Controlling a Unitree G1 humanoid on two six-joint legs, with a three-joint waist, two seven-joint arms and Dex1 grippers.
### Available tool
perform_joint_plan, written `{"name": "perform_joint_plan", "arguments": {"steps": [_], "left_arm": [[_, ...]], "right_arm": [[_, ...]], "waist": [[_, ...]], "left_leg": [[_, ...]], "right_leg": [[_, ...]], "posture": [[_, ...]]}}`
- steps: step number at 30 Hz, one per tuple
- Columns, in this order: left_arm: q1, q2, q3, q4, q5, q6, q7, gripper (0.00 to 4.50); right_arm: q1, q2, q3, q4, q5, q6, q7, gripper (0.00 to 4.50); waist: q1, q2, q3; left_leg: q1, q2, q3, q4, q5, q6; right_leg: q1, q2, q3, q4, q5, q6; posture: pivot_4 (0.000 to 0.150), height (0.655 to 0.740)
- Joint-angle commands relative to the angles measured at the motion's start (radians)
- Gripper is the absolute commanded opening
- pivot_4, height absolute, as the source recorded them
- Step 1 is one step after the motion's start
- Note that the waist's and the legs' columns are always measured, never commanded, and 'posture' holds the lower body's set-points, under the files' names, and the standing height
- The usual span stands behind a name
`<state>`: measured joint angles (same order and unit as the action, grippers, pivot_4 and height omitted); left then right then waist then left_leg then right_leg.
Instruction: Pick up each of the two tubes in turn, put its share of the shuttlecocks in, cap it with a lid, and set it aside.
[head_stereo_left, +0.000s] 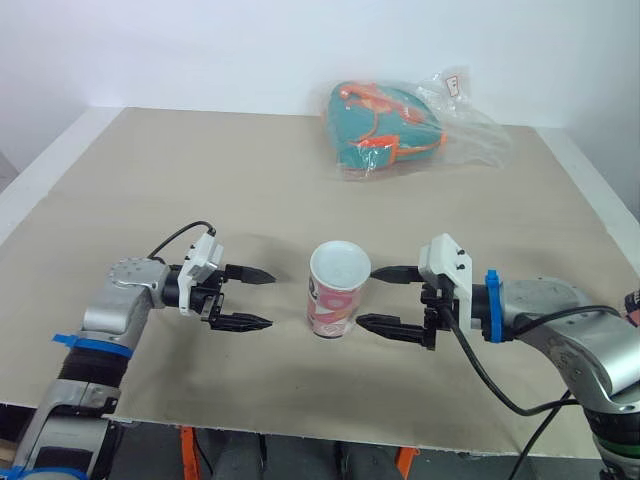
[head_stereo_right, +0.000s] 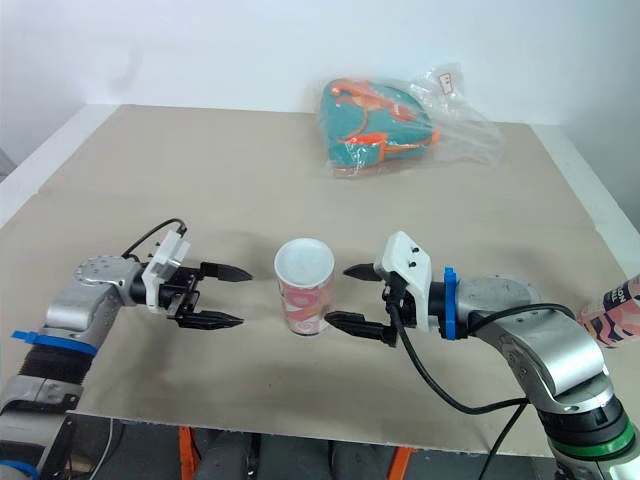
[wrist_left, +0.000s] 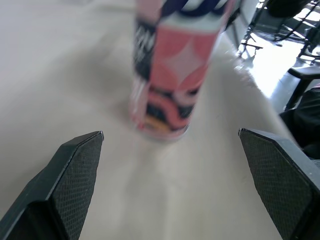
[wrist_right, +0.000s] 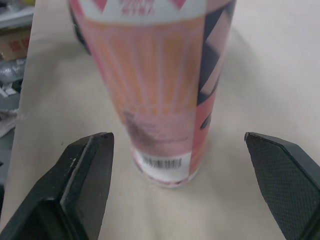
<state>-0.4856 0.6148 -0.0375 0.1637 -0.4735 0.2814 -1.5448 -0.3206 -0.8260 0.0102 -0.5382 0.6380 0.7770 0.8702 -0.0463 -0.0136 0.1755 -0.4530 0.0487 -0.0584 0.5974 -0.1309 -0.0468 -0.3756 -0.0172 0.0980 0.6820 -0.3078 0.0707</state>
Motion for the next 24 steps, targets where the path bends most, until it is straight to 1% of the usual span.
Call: {"name": "perform_joint_plan", "arguments": {"steps": [1, 3, 6, 11, 18, 24], "left_arm": [[0.025, 0.043, 0.075, -0.183, -0.108, 0.098, 0.049, 4.5], [0.03, 0.063, 0.097, -0.248, -0.153, 0.152, 0.076, 4.5], [0.032, 0.086, 0.111, -0.286, -0.177, 0.186, 0.1, 4.5], [0.032, 0.111, 0.107, -0.292, -0.171, 0.183, 0.113, 4.5], [0.037, 0.104, 0.07, -0.283, -0.141, 0.146, 0.118, 4.5], [0.008, 0.085, 0.043, -0.27, -0.134, 0.141, 0.128, 4.5]], "right_arm": [[-0.032, 0.026, 0.021, 0.012, -0.009, -0.032, 0.012, 4.48], [-0.044, 0.038, 0.032, 0.025, -0.011, -0.039, 0.019, 4.48], [-0.061, 0.053, 0.047, 0.043, -0.021, -0.048, 0.032, 4.48], [-0.092, 0.081, 0.087, 0.079, -0.042, -0.068, 0.052, 4.48], [-0.121, 0.111, 0.148, 0.117, -0.091, -0.102, 0.08, 4.48], [-0.16, 0.155, 0.204, 0.17, -0.133, -0.137, 0.108, 4.48]], "waist": [[0.0, -0.001, 0.001], [0.0, -0.002, 0.001], [0.0, -0.002, 0.001], [0.0, -0.003, 0.002], [0.0, -0.003, 0.002], [0.0, -0.003, 0.002]], "left_leg": [[0.0, 0.0, 0.0, 0.0, 0.0, 0.0], [0.0, 0.001, 0.0, 0.0, 0.0, 0.0], [0.0, 0.0, 0.0, 0.0, 0.0, 0.0], [0.0, 0.001, 0.0, 0.001, 0.0, 0.0], [0.0, 0.0, 0.0, 0.0, 0.0, 0.0], [0.0, 0.001, 0.0, 0.0, 0.0, 0.0]], "right_leg": [[0.0, 0.0, 0.0, 0.0, 0.0, 0.0], [0.0, 0.0, 0.0, 0.0, 0.0, 0.0], [0.0, 0.0, 0.0, 0.0, 0.0, 0.001], [0.0, 0.0, 0.0, 0.0, 0.0, 0.001], [0.0, 0.0, 0.0, 0.0, 0.0, 0.0], [0.0, 0.0, 0.0, 0.0, 0.0, 0.0]], "posture": [[0.15, 0.74], [0.15, 0.74], [0.15, 0.74], [0.15, 0.74], [0.15, 0.74], [0.15, 0.74]]}}
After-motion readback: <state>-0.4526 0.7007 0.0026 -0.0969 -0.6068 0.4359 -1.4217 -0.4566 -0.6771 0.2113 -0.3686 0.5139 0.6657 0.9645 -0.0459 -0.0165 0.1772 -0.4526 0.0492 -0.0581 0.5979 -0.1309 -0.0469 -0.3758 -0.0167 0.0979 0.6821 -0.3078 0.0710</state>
